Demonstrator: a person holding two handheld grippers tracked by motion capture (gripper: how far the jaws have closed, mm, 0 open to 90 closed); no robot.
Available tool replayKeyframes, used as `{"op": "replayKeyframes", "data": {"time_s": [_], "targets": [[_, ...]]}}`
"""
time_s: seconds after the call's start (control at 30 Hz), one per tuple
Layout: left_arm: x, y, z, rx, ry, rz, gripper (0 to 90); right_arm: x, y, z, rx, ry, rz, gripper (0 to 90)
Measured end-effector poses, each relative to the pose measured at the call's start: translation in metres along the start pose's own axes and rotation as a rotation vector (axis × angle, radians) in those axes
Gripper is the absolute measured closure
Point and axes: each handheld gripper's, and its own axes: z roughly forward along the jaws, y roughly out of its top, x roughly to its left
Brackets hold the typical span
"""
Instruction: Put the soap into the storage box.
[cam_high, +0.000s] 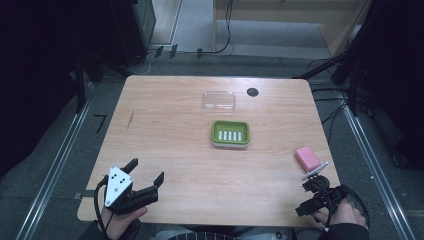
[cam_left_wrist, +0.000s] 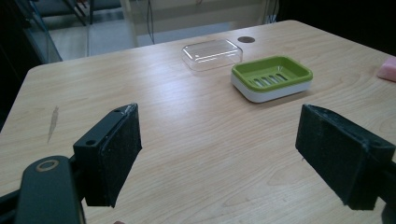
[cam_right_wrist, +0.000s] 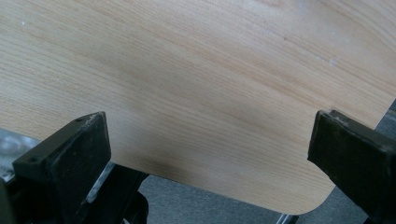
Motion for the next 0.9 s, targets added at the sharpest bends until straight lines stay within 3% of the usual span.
{"op": "replayKeyframes", "data": {"time_s": [0.5,0.7,0.9], "targets": [[0.000,0.000,0.000,-0.001,0.000,0.000,14.7,0.003,0.008,0.000,-0.035,-0.034,-0.041,0.0],[-0.003,0.001,0.003,0.006,-0.003,0.019,14.7,0.001,0.011,0.003,-0.038,-0.016,-0.039,0.0],[-0.001,0.001,0.002,0.004,-0.001,0.012,14.7,-0.002,0.014,0.001,-0.046,-0.008,-0.032,0.0]]}}
